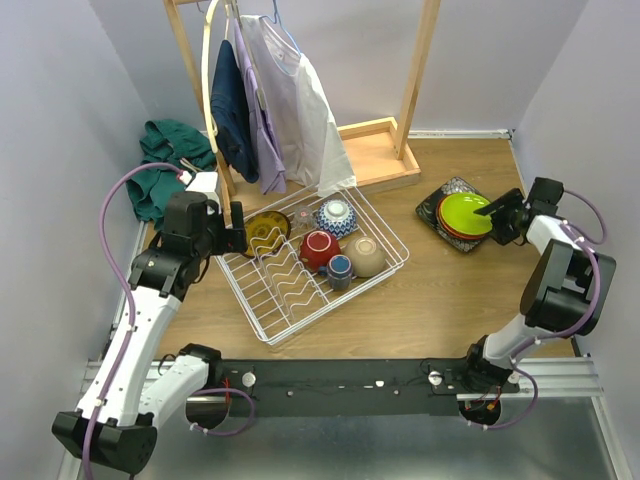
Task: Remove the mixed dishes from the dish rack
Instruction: Place the plate at the center of the board, then pick up the plate from the dish rack.
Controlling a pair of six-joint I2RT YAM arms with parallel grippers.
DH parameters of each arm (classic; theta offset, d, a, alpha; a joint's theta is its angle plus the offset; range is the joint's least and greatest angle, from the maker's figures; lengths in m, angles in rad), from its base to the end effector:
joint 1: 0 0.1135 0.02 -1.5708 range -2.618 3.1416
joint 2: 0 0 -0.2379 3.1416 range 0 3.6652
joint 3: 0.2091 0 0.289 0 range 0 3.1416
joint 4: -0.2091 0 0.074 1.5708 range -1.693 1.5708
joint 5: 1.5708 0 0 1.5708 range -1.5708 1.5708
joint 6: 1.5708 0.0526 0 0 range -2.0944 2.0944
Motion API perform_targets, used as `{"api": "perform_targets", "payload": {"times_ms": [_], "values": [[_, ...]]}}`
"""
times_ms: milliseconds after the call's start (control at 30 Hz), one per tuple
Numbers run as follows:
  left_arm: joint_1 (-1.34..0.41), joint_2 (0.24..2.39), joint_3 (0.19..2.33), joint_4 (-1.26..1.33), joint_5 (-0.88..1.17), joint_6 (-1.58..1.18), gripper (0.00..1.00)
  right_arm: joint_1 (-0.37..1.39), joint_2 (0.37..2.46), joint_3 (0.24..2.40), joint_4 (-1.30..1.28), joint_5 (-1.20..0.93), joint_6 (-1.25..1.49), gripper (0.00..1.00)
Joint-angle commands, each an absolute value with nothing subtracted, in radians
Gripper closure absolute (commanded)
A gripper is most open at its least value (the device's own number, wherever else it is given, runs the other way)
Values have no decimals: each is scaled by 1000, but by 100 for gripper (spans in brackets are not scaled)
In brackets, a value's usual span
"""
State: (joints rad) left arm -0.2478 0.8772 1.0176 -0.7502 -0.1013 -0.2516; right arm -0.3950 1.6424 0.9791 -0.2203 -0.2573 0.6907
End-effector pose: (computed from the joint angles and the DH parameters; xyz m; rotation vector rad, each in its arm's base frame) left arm 0.2369 -0.0544 0.3230 -0.0618 2.1814 -0.1738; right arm 0.3521 -0.1323 0.1275 1.1748 2.1679 0.4450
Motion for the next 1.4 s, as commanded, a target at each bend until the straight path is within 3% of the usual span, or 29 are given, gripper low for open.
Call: {"api": "perform_targets", "payload": {"times_ms": [0, 333, 900, 1200, 1367], "values": [[-244, 897, 1012, -749, -94, -238, 1, -402, 1576, 996, -323, -187, 634, 21], [-244, 960, 1049, -762, -83, -232, 1, -359, 1414, 922, -359, -163, 595, 9], [-294, 1109, 1121, -738, -104, -80, 5, -219, 1066, 715, -345, -302, 534, 8], [-462, 1287, 1209, -747, -336, 158, 4, -183, 1014, 678, -347, -336, 523, 9], [-465, 1379, 1250, -747, -347, 250, 8, -146, 1012, 670, -353, -330, 511, 9]]}}
